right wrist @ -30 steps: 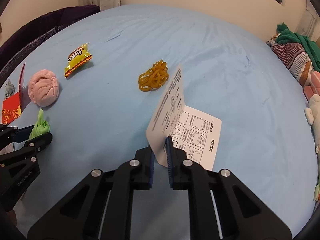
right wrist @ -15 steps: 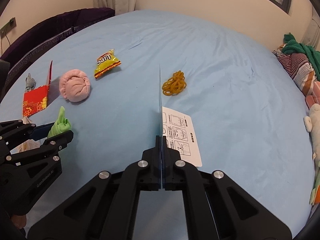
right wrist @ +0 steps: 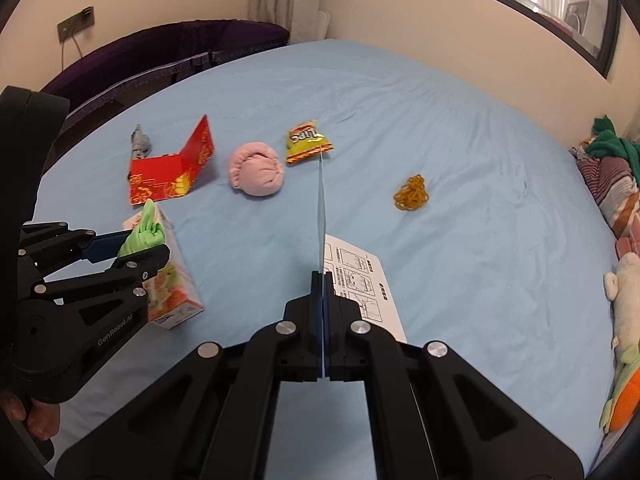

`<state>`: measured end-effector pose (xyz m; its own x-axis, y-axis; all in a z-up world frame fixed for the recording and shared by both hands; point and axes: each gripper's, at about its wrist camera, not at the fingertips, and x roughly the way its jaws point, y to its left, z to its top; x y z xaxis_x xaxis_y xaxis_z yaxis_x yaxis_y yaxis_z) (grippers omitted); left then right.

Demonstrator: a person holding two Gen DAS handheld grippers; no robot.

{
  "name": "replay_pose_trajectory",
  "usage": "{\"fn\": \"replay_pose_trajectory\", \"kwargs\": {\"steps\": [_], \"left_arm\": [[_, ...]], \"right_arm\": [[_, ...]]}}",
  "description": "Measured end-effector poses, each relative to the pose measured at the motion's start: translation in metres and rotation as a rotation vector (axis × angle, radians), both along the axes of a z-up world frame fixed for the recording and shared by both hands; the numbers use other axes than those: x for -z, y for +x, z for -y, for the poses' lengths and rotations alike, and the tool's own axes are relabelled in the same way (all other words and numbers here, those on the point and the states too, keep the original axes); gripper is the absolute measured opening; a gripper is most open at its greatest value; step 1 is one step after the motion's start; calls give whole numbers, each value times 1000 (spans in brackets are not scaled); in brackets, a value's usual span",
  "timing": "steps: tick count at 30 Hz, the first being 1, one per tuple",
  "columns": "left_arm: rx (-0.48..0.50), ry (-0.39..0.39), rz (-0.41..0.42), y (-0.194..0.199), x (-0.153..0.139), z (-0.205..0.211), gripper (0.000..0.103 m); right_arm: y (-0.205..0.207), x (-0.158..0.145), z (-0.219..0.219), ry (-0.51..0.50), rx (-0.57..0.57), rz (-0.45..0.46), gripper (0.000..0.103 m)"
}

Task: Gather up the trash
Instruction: 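Grasp the white leaflet with the right tool while the left tool grasps the green cloth, then carry leaflet and green cloth over the grey bin and open both tools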

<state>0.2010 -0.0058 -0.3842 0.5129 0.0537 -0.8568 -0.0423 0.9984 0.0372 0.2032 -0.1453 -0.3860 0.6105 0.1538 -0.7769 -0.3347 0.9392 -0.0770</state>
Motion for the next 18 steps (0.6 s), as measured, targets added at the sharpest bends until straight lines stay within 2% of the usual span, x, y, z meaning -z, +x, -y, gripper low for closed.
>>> {"fn": "replay_pose_trajectory", "kwargs": {"steps": [11, 18], "left_arm": [[-261, -30, 31, -105, -32, -100, 27], [-479, -49, 17, -196, -28, -198, 27]], "right_arm": [[-74, -33, -105, -13, -281, 25, 0], [-139, -42, -211, -18, -513, 25, 0]]}}
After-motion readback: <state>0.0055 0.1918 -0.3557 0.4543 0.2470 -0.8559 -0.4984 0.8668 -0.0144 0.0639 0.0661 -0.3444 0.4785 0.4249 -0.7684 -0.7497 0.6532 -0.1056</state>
